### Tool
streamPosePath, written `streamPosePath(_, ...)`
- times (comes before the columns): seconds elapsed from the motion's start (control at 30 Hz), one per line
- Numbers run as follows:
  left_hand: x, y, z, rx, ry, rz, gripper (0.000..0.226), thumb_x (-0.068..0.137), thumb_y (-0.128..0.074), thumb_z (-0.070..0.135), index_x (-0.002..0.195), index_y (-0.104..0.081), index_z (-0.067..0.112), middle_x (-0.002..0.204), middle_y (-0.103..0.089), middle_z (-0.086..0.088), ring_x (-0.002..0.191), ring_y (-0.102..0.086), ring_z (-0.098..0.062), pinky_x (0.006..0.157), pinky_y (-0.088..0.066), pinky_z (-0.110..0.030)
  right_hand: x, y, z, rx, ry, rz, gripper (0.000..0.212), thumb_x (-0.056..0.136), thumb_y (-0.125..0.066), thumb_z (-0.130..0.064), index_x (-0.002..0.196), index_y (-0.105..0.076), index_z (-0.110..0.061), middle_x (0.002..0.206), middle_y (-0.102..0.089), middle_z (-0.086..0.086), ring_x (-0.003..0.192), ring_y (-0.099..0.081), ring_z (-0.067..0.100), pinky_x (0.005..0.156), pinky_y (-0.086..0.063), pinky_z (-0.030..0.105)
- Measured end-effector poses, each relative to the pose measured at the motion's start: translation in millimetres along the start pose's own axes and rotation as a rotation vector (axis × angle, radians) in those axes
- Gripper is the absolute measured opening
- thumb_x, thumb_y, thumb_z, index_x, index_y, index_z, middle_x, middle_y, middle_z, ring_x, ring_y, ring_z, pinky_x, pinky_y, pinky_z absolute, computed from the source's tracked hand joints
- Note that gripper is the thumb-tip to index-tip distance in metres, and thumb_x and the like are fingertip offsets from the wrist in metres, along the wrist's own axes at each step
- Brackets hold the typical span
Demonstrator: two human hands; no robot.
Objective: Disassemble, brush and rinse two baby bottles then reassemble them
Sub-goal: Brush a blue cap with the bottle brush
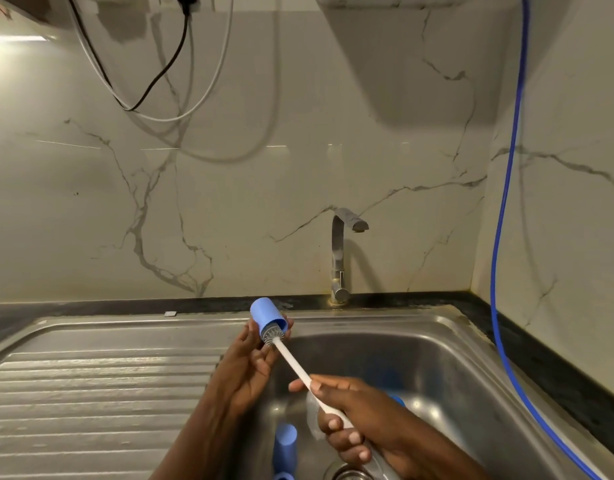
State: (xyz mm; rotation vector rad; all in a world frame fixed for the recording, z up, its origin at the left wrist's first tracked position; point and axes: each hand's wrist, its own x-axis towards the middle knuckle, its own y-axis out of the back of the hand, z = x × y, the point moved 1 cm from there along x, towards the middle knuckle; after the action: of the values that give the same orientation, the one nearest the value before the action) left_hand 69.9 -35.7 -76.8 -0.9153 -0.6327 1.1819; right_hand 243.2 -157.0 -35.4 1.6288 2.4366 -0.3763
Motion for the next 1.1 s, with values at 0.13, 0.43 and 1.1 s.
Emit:
streamPosePath(0.13,8.4,7.5,-5.1,0.484,-0.143,0.135,0.039,0.098,-0.049,0.007,0.137,-0.051,0.008,0.106,-0.069,-0.015,0.089,-0.066,-0.024,0.074,-0.057,-0.034,14.6,8.6,15.7,-0.68,0.191,0.404,0.028,0.101,-0.04,-0.034,0.109,-0.065,-0.024,0.063,-0.05,-0.004,0.055,-0.05,0.015,0.053,-0.038,0.024)
streamPosePath(0.43,8.6,3.9,-12.8,0.587,-0.034,0.208,0.037,0.096,-0.057,0.021,0.124,-0.057,-0.003,0.103,-0.071,-0.022,0.087,-0.07,-0.025,0.072,-0.058,-0.032,23.3,9.6,33.0,-1.035,0.292,0.467,0.032,0.094,-0.034,-0.033,0.1,-0.06,-0.015,0.081,-0.056,0.001,0.077,-0.056,0.023,0.071,-0.043,0.033)
streamPosePath(1.1,6.7,-5.7,-16.2,0.555,-0.026,0.211,0.04,0.099,-0.054,0.026,0.118,-0.058,-0.008,0.106,-0.069,-0.028,0.091,-0.071,-0.031,0.071,-0.061,-0.032,19.1,9.6,26.9,-0.952,0.276,0.45,0.025,0.098,-0.041,-0.028,0.098,-0.061,-0.014,0.069,-0.056,0.002,0.059,-0.048,0.017,0.06,-0.042,0.036)
